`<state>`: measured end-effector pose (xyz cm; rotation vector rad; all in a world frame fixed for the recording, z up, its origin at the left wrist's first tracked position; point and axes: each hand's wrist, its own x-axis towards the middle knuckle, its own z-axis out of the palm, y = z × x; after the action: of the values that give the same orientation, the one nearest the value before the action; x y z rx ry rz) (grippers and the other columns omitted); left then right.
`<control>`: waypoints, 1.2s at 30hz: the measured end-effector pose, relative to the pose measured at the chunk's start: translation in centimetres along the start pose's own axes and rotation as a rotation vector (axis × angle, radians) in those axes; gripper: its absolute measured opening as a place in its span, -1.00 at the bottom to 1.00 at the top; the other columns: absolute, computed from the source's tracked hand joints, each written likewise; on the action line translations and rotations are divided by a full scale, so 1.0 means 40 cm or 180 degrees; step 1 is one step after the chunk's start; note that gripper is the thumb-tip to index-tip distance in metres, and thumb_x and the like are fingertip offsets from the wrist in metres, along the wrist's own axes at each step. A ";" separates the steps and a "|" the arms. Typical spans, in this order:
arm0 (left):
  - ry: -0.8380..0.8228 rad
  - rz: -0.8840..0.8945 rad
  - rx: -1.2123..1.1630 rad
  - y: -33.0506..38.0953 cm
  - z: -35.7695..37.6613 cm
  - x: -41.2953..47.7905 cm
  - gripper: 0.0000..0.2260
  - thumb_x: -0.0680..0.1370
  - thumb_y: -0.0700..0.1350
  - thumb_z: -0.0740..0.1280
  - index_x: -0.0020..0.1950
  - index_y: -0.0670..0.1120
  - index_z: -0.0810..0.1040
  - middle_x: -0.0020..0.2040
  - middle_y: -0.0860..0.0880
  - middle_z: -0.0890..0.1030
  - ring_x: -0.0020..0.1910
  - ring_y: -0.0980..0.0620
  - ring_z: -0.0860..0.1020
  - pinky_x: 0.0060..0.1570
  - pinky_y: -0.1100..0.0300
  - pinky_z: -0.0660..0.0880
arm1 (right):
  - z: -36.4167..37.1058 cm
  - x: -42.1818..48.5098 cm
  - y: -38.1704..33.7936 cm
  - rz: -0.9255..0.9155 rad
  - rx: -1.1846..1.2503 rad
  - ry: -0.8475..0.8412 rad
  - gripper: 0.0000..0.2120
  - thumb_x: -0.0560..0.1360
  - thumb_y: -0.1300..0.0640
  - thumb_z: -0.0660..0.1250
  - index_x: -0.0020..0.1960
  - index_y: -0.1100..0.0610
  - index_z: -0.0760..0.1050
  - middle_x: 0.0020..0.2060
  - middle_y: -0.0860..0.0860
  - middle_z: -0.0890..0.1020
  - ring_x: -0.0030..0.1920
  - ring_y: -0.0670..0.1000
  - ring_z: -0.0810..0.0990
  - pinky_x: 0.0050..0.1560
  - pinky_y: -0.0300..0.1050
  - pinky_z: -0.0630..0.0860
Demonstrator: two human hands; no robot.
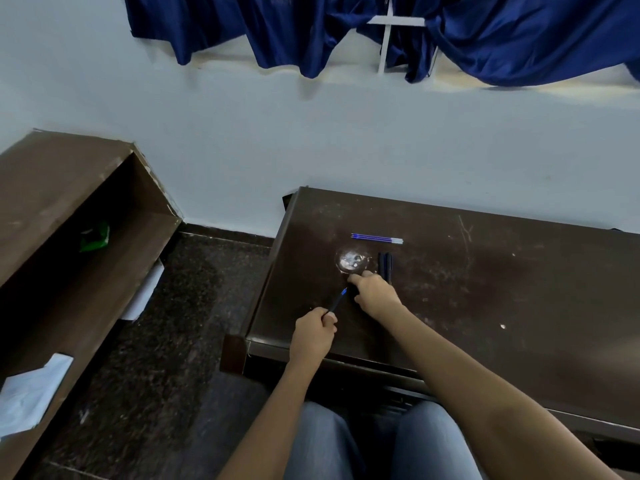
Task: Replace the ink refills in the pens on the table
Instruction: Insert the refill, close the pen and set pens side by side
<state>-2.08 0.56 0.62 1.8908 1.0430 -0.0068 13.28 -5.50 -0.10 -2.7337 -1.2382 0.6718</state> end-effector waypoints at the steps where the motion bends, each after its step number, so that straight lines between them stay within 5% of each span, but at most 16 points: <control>1: 0.0009 -0.0009 -0.0012 -0.001 0.000 0.003 -0.80 0.61 -0.12 0.15 -0.06 -0.04 0.56 -0.18 0.03 0.60 -0.17 0.08 0.53 -0.11 0.19 0.45 | 0.010 0.001 0.002 -0.0029 -0.0022 -0.0011 -0.59 0.54 0.24 0.23 0.38 0.07 0.35 0.25 0.14 0.45 0.26 0.18 0.46 0.18 0.09 0.50; 4: 0.0027 -0.0010 -0.0109 -0.003 -0.002 0.009 -0.81 0.62 -0.11 0.15 -0.05 -0.02 0.55 -0.17 0.03 0.61 -0.15 0.09 0.54 -0.11 0.20 0.45 | 0.016 -0.001 0.007 0.0110 0.0779 0.0235 -0.67 0.51 0.27 0.25 0.26 0.09 0.47 0.13 0.13 0.54 0.14 0.15 0.56 0.14 0.02 0.54; 8: 0.0108 0.0128 -0.0155 0.000 -0.002 0.008 -0.81 0.63 -0.11 0.16 0.02 -0.03 0.57 -0.18 0.07 0.59 -0.14 0.12 0.54 -0.15 0.26 0.42 | -0.040 -0.024 -0.007 0.1159 0.4613 0.0653 -0.76 0.49 0.40 0.31 0.14 0.24 0.47 -0.09 0.12 0.56 -0.11 0.03 0.59 0.00 -0.04 0.61; 11: 0.0099 0.0142 -0.0110 0.007 0.004 0.006 -0.80 0.63 -0.10 0.16 0.10 -0.03 0.57 -0.15 0.07 0.60 -0.14 0.17 0.53 -0.21 0.34 0.38 | -0.073 -0.033 -0.005 0.1212 0.5721 0.0616 -0.74 0.51 0.44 0.27 0.14 0.22 0.44 -0.14 0.11 0.57 -0.15 0.04 0.60 0.09 0.06 0.57; 15: 0.0133 0.0207 -0.0128 0.021 0.011 0.001 -0.79 0.63 -0.10 0.16 0.10 -0.04 0.59 -0.14 0.05 0.61 -0.13 0.16 0.54 -0.20 0.35 0.38 | -0.086 -0.043 -0.002 0.1105 0.5716 0.0670 -0.74 0.50 0.44 0.27 0.15 0.23 0.44 -0.12 0.12 0.56 -0.12 0.05 0.60 0.10 0.07 0.57; 21: 0.0147 0.0247 -0.0081 0.037 0.014 -0.002 -0.78 0.63 -0.10 0.16 0.10 -0.04 0.59 -0.13 0.05 0.62 -0.09 0.14 0.54 -0.10 0.28 0.37 | -0.076 -0.054 -0.014 0.0867 0.5178 0.0646 -0.72 0.48 0.41 0.32 0.16 0.23 0.48 -0.13 0.09 0.61 -0.09 0.00 0.63 -0.10 -0.18 0.62; 26: 0.0149 0.0270 -0.0096 0.037 0.014 -0.005 -0.79 0.63 -0.10 0.16 0.08 -0.02 0.59 -0.14 0.06 0.61 -0.11 0.15 0.54 -0.21 0.37 0.36 | -0.074 -0.051 -0.007 0.0931 0.5389 0.1096 -0.74 0.48 0.41 0.33 0.12 0.18 0.48 -0.13 0.12 0.64 -0.08 0.03 0.64 -0.03 -0.10 0.62; 32: 0.0148 0.0310 -0.0179 0.052 0.018 0.002 -0.80 0.63 -0.13 0.16 0.06 -0.04 0.59 -0.17 0.07 0.62 -0.13 0.13 0.56 -0.22 0.39 0.38 | -0.048 -0.074 -0.027 0.0571 0.5000 0.0441 -0.75 0.45 0.39 0.37 0.09 0.18 0.51 -0.08 0.17 0.60 0.03 0.11 0.63 0.05 -0.02 0.62; 36: 0.0318 0.0281 -0.0096 0.055 0.030 0.006 -0.81 0.61 -0.16 0.18 0.02 -0.08 0.60 -0.16 0.03 0.62 -0.14 0.10 0.56 -0.16 0.27 0.43 | -0.015 -0.086 -0.040 0.0657 0.4981 0.0703 -0.75 0.43 0.37 0.42 0.04 0.12 0.52 -0.11 0.17 0.60 -0.03 0.10 0.65 -0.04 -0.07 0.64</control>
<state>0.01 -0.57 1.47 1.9243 1.0195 0.1549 10.41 -6.87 2.06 -1.4819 -0.0957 0.7903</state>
